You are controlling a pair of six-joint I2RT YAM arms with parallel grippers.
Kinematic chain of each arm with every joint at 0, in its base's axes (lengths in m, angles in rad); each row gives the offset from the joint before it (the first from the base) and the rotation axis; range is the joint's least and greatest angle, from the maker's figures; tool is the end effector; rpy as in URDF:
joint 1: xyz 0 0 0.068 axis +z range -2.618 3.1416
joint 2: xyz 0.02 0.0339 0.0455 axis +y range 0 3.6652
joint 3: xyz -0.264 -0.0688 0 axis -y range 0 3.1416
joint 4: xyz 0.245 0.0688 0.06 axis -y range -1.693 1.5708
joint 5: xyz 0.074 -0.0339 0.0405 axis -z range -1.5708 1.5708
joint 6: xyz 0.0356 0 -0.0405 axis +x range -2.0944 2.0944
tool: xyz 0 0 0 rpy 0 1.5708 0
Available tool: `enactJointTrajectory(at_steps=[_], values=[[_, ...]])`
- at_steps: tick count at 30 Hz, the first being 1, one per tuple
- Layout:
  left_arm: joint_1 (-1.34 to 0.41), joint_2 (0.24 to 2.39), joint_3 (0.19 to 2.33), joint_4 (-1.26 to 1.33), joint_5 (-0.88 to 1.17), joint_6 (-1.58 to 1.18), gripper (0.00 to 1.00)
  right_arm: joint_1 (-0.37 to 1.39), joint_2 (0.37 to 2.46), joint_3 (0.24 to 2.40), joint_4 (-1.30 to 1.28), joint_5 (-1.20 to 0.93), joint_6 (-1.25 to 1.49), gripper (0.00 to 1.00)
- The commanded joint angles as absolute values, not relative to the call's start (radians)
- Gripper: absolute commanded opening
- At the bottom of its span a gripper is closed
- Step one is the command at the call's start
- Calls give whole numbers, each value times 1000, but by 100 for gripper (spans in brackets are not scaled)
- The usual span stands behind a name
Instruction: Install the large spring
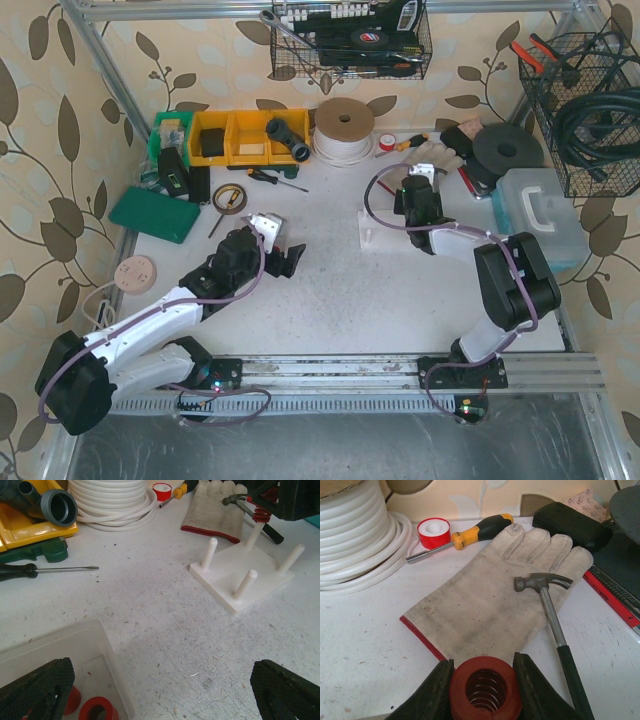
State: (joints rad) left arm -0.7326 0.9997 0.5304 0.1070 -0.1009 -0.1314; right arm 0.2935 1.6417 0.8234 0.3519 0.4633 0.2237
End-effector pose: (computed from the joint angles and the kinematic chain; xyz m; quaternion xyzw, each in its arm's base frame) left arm 0.1699 -0.1480 0.2395 0.2160 0.7935 -0.1999 0.5327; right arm 0.3344 0.0844 0.1914 0.0914 0.8323 -0.0584 0.5436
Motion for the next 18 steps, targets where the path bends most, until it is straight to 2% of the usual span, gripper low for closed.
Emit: enactJointTrajectory(at_steps=[1,11,18], values=[[-732,972,532,137,-93,-133,98,318,1660,805,372,503,229,0],[-733,967,534,135,-85,-134,98,340,1617,826,352,540,186,0],[-734,956,528,137,-85,-133,98,353,1680,839,343,585,226,0]])
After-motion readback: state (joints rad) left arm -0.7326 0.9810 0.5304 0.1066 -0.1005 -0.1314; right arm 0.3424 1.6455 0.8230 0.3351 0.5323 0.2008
